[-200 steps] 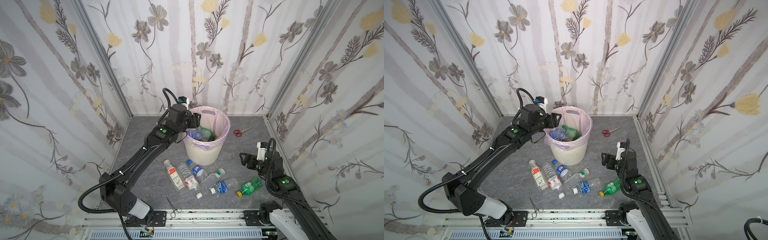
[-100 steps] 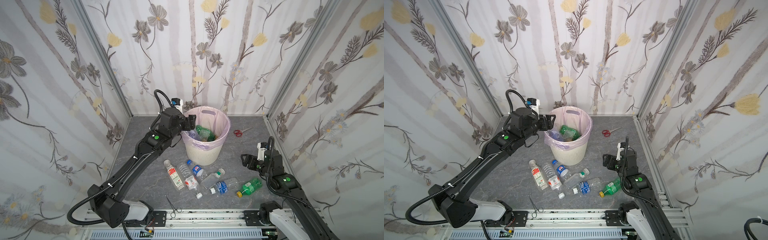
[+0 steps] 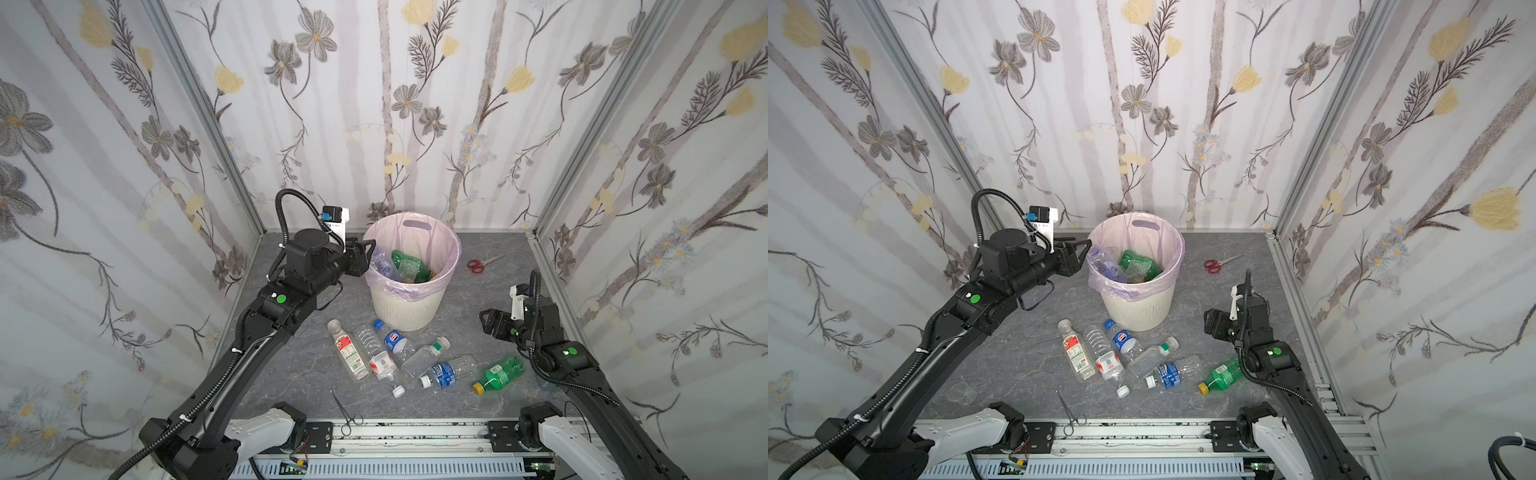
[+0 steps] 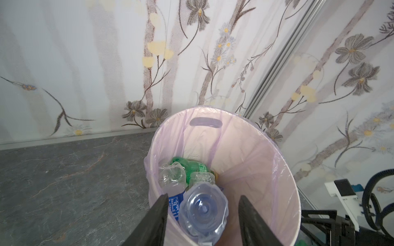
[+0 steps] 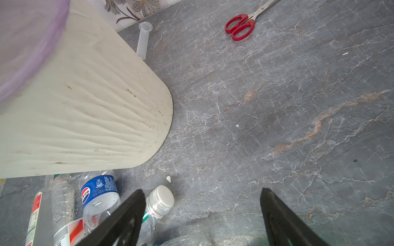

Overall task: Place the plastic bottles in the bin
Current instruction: 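Draw the left gripper back from the bin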

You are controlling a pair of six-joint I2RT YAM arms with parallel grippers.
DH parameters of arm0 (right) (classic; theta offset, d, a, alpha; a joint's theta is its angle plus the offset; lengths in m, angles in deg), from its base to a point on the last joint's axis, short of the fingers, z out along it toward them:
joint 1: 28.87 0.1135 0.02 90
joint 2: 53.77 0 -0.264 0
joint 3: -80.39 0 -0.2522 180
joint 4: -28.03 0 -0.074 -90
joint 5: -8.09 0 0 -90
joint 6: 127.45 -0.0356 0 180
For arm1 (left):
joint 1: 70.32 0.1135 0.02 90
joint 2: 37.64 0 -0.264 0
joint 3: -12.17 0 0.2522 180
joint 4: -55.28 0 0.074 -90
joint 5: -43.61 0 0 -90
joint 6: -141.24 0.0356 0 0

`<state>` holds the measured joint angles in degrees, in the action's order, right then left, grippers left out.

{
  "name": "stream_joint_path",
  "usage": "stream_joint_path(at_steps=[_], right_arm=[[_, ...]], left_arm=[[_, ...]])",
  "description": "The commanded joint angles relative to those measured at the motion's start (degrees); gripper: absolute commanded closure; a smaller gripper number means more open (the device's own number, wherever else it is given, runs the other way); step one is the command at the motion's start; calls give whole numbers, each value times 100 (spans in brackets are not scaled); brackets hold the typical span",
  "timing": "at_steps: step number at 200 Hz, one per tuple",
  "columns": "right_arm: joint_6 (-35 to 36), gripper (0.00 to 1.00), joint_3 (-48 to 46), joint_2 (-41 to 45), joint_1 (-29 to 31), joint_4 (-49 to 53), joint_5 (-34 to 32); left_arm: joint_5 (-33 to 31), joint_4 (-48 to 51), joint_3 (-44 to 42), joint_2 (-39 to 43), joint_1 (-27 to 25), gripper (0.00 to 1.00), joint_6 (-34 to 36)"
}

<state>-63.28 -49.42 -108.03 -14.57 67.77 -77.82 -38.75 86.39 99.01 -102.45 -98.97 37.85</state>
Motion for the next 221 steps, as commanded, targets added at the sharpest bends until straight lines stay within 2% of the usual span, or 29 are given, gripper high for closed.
stream_joint_path(at_steps=[1,40,88,136,221], right_arm=[[97,15,71,-91,19,-83,-111],[79,15,6,-172,26,-188,-80],[34,15,-58,-104,37,-199,-91],[43,15,-100,3,31,-207,-168],[25,15,-168,96,37,-282,-128]], left_arm=[[404,151,-203,155,1,50,272],[670,261,-279,116,-70,52,483],[479,344,232,-495,-98,57,582],[-65,453,691,-1122,-108,67,636],[-213,498,1767,-2290,-150,68,632]])
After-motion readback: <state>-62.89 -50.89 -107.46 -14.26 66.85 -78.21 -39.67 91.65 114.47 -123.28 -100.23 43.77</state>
